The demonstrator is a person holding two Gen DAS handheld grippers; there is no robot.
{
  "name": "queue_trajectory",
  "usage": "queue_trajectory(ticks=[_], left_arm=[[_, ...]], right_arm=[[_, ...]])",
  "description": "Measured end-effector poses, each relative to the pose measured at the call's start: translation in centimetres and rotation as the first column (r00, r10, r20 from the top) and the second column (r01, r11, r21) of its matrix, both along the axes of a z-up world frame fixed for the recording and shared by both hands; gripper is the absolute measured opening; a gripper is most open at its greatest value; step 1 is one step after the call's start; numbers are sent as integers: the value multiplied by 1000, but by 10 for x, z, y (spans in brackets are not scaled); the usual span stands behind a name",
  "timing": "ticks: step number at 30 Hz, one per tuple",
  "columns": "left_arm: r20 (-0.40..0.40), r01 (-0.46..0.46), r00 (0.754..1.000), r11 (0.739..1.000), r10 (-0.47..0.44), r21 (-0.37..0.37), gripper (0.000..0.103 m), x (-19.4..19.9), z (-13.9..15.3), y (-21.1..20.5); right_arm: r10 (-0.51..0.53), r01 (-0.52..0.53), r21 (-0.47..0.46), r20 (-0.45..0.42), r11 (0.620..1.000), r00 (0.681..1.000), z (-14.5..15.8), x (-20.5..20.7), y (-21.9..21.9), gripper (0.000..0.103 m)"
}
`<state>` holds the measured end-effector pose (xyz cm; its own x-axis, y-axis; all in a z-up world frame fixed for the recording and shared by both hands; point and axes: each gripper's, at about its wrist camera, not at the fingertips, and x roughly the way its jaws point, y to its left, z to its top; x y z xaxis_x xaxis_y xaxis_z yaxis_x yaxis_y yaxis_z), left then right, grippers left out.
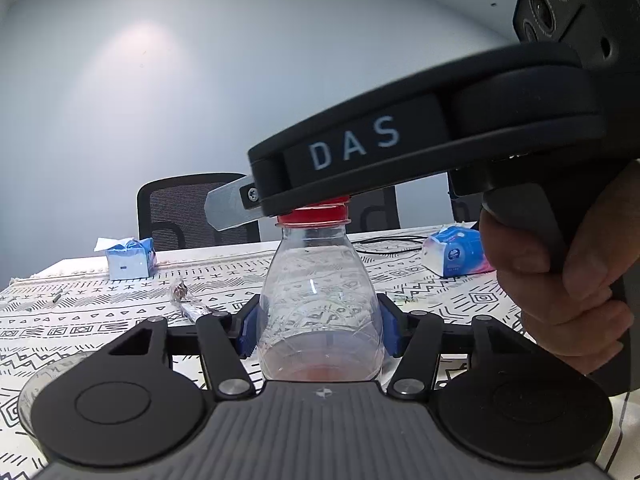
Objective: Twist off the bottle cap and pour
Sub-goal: 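Regrip the red cap with the right tool and twist it again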
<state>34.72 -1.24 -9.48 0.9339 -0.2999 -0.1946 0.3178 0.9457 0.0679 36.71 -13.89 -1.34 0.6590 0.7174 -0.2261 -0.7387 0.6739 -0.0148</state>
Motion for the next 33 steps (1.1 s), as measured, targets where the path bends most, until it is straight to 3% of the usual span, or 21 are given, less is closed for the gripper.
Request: queue_trajectory(ticks=[4, 7, 10, 12, 16, 18, 19, 21, 23, 26, 30, 33], left_arm=[[-1, 2, 1000, 1000, -2, -7, 54, -2, 0, 0], [10, 13, 1000, 1000, -13, 6, 54, -4, -1, -2], [14, 19, 1000, 1000, -20, 16, 54, -4, -2, -3], [12, 14, 1000, 1000, -14, 12, 54, -4, -2, -3], [5, 7, 1000, 1000, -7, 3, 54, -2, -2, -2], [7, 5, 1000, 1000, -5, 7, 55, -3, -2, -3], [9, 4, 1000, 1000, -5, 11, 55, -3, -2, -3], [12, -6, 1000, 1000, 6, 18, 55, -4, -2, -5], [15, -6, 1000, 1000, 5, 17, 55, -5, -3, -5], [16, -1, 1000, 1000, 1, 16, 55, -9, -2, -5], [8, 17, 1000, 1000, -17, 14, 54, -10, -1, -4], [3, 21, 1000, 1000, -21, 8, 55, -10, 0, -4]], right_arm=[[122, -122, 35, -9, 992, 992, -1, 14, -11, 33], [252, -249, 89, -29, 964, 967, -4, 26, -26, 33], [305, -299, 97, -52, 949, 951, -1, 33, -33, 34], [238, -235, 50, -53, 971, 970, 5, 23, -26, 35], [-11, 11, -51, 3, 999, 1000, 14, -14, -3, 45], [-118, 119, -70, 12, 990, 993, 13, -24, 8, 44], [-137, 138, -70, 16, 988, 990, 11, -26, 11, 34], [-160, 163, -61, 43, 985, 986, 7, -30, 16, 33], [-108, 109, -35, 49, 993, 993, 3, -25, 9, 33], [71, -72, 33, 26, 997, 997, -2, -6, -14, 33], [356, -354, 163, 19, 921, 934, -15, 28, -45, 33], [423, -414, 185, -12, 891, 906, -14, 40, -47, 34]])
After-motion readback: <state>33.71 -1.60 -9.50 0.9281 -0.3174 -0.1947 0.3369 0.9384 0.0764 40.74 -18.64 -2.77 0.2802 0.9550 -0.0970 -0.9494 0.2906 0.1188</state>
